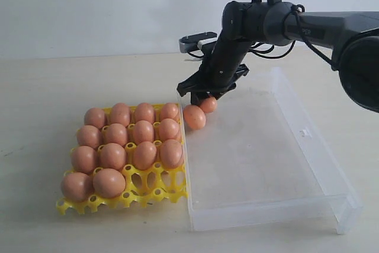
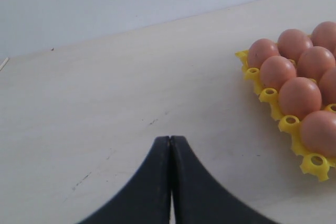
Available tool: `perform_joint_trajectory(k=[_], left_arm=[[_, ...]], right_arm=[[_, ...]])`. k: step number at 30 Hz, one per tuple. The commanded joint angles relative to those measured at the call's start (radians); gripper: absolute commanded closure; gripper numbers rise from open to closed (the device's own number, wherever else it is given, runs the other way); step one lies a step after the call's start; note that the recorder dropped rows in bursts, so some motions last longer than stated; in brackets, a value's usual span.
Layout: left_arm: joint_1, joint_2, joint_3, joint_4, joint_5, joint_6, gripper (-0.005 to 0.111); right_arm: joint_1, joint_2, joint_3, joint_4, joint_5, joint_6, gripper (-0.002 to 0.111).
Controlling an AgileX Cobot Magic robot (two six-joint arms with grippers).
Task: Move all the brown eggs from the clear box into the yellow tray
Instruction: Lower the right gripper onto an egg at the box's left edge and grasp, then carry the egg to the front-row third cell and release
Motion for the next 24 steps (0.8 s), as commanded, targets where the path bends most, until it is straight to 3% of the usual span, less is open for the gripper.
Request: perform_joint_trajectory(k=[1,4,7,12,19,24], left_arm=[[-0.001,-0.006,-0.004,-0.001,-0.007,0.0,0.107],[-0.001,-0.006,-0.004,-0.001,-0.007,0.0,0.107],[-0.001,-0.006,-0.004,-0.001,-0.007,0.0,0.107],[-0.001,-0.006,-0.004,-0.001,-0.007,0.0,0.107],[-0.001,-0.006,-0.004,-0.001,-0.007,0.0,0.107],[-0.001,-0.006,-0.004,-0.001,-0.007,0.0,0.107]], right_arm=[[0.0,0.006,-0.01,0.012,0.009,-0.03,0.063],[0.0,-0.019,-0.01,0.01,0.005,-0.051,0.108],[-0.005,-0.085,0.0,0.02,0.019,-0.044,0.108],[0.013,-0.27,0.229,0.162,-0.173,-0.03,0.108],[0.117,-0.557,0.744,0.399,-0.727,-0.257,0.108],[0.24,-0.67,1.01,0.39,-0.995,-0.218,0.108]])
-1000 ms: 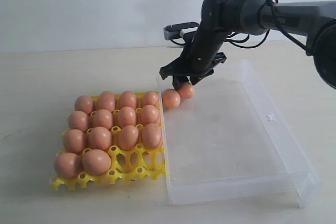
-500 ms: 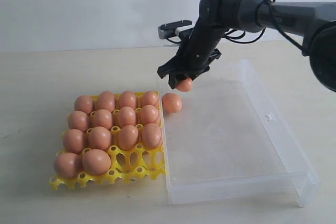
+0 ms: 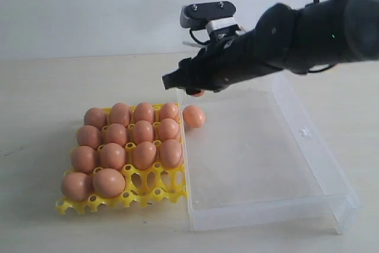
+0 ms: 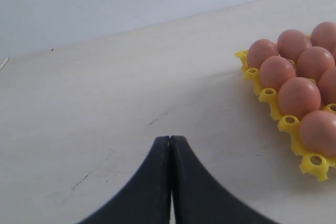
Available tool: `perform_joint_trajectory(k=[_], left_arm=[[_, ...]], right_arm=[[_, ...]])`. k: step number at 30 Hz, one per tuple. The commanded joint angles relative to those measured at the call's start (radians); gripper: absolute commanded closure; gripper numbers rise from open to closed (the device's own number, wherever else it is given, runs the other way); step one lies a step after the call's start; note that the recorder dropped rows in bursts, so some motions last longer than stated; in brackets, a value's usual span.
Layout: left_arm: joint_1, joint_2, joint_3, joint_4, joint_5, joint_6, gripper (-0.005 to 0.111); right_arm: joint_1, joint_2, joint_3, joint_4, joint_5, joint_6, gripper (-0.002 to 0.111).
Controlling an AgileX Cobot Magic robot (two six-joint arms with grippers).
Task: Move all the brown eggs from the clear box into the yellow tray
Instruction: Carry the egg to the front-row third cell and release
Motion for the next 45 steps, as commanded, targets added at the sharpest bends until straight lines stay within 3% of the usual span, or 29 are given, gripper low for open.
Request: perform_joint_trajectory(k=[1,4,8,14,23,36,38,45], left_arm=[[-0.001,-0.006,-0.004,-0.001,-0.007,0.0,0.107],[-0.001,-0.006,-0.004,-0.001,-0.007,0.0,0.107],[-0.001,-0.006,-0.004,-0.001,-0.007,0.0,0.107],[-0.001,-0.006,-0.004,-0.001,-0.007,0.0,0.107],[-0.001,-0.006,-0.004,-0.001,-0.007,0.0,0.107],[-0.001,-0.006,-0.004,-0.001,-0.007,0.0,0.107],[-0.001,-0.006,-0.004,-0.001,-0.007,0.0,0.107],[-0.001,-0.006,-0.004,-0.001,-0.007,0.0,0.107]], right_arm=[[0.103,-0.087,0.201,-0.013,-0.248,0.04,0.108],[0.177,-0.109,0.283,-0.161,-0.349,0.204,0.108],[0.242,-0.107,0.379,-0.403,-0.562,0.563,0.108],[0.25,-0.062,0.457,-0.685,-0.804,0.86,0.108],[0.25,0.062,0.458,-0.82,-0.963,0.998,0.108],[0.25,0.151,0.458,-0.843,-0.979,1.04,0.108],[0.25,0.156,0.458,-0.843,-0.999,1.04,0.104],[0.25,0.156,0.458,-0.811,-1.004,1.038,0.073]])
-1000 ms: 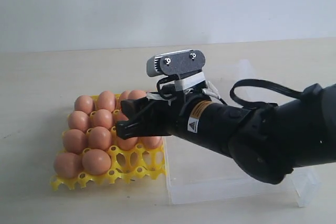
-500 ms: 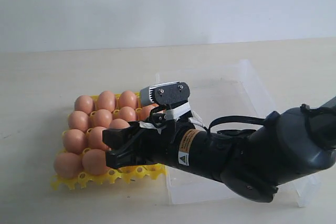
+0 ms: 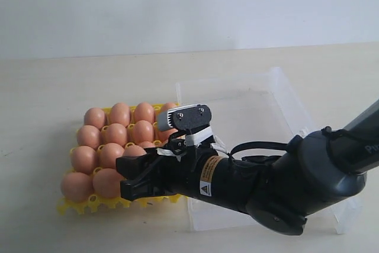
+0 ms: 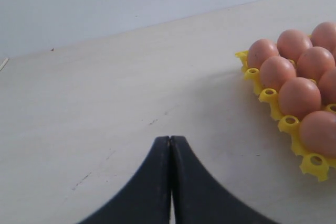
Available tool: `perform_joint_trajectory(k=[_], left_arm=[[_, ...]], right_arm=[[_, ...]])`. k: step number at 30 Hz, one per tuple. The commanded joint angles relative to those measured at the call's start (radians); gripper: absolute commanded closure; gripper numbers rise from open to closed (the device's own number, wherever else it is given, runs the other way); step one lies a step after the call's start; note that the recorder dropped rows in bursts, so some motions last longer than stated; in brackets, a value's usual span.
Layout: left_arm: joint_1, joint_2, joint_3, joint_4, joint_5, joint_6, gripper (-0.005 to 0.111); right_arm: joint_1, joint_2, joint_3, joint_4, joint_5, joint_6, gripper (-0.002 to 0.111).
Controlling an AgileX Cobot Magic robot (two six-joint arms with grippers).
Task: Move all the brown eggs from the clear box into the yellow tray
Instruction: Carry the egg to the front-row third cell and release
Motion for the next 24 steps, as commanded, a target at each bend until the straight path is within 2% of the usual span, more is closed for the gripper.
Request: perform_joint_trajectory(k=[1,7,13,16,20,21,24], left_arm=[[-0.001,-0.006,-0.004,-0.001,-0.007,0.0,0.107],[-0.001,-0.006,-0.004,-0.001,-0.007,0.0,0.107],[-0.001,-0.006,-0.004,-0.001,-0.007,0.0,0.107],[-0.001,-0.006,-0.004,-0.001,-0.007,0.0,0.107],[-0.001,-0.006,-0.004,-0.001,-0.007,0.0,0.107],[-0.001,-0.006,-0.004,-0.001,-0.007,0.0,0.107],[-0.001,-0.006,-0.004,-0.001,-0.007,0.0,0.107]], right_arm=[[0.002,-0.002,0.004,0.025,-0.021,0.0,0.069],[0.002,-0.002,0.004,0.027,-0.008,0.0,0.049],[0.002,-0.026,0.004,0.027,-0.003,0.0,0.049],[0.002,-0.102,0.004,0.023,0.065,0.001,0.062],[-0.002,-0.277,-0.006,0.028,0.297,-0.111,0.096],[-0.011,-0.323,-0.023,0.05,0.408,-0.172,0.105],[-0.053,-0.413,-0.119,0.125,0.796,-0.327,0.108]])
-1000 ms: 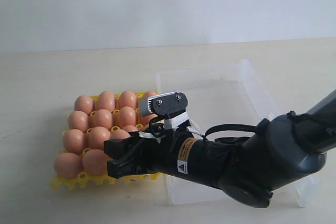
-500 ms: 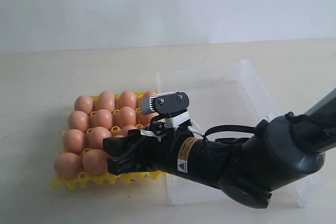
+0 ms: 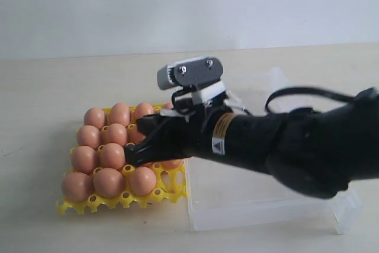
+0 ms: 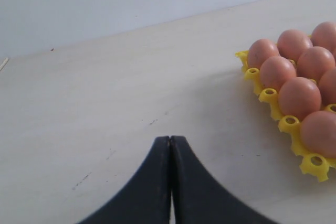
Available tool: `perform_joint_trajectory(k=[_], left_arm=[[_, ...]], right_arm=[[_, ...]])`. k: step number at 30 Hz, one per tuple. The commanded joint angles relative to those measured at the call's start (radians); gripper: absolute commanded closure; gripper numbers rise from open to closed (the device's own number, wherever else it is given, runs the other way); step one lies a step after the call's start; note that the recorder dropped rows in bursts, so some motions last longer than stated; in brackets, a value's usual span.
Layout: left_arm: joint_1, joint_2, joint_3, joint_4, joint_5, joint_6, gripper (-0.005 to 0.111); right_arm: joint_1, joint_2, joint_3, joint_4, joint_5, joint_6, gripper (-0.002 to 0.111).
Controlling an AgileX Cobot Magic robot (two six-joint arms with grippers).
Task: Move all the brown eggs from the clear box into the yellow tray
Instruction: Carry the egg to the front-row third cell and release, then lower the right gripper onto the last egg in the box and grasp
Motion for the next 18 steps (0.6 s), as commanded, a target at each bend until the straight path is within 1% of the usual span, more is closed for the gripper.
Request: perform_joint_trajectory(k=[1,3,4,7,9,12,14,16,18], left_arm=[[-0.001,-0.006,-0.004,-0.001,-0.007,0.0,0.107],[-0.001,-0.006,-0.004,-0.001,-0.007,0.0,0.107],[-0.001,-0.006,-0.004,-0.001,-0.007,0.0,0.107],[-0.001,-0.006,-0.004,-0.001,-0.007,0.0,0.107],[-0.001,-0.006,-0.004,-0.001,-0.007,0.0,0.107],[-0.001,-0.006,-0.004,-0.001,-0.007,0.0,0.107],[-0.001,-0.006,-0.004,-0.001,-0.007,0.0,0.107],[-0.001,-0.006,-0.004,-0.001,-0.007,0.0,0.107],[-0.001,-0.006,-0.004,-0.001,-0.007,0.0,0.107]], right_arm=[[-0.073,-0.136,-0.139,0.083,0.563,-0.221,0.108],[-0.123,-0.138,-0.226,0.085,0.769,-0.242,0.108],[-0.153,-0.13,-0.263,0.085,0.825,-0.244,0.108],[-0.243,-0.089,-0.344,0.126,0.849,-0.223,0.108],[-0.287,-0.048,-0.394,0.201,0.857,-0.227,0.103],[-0.336,0.034,-0.462,0.295,0.891,-0.28,0.091],[-0.355,0.104,-0.516,0.4,0.947,-0.374,0.08],[-0.358,0.175,-0.572,0.504,1.013,-0.503,0.067],[-0.361,0.235,-0.623,0.581,1.079,-0.581,0.059]])
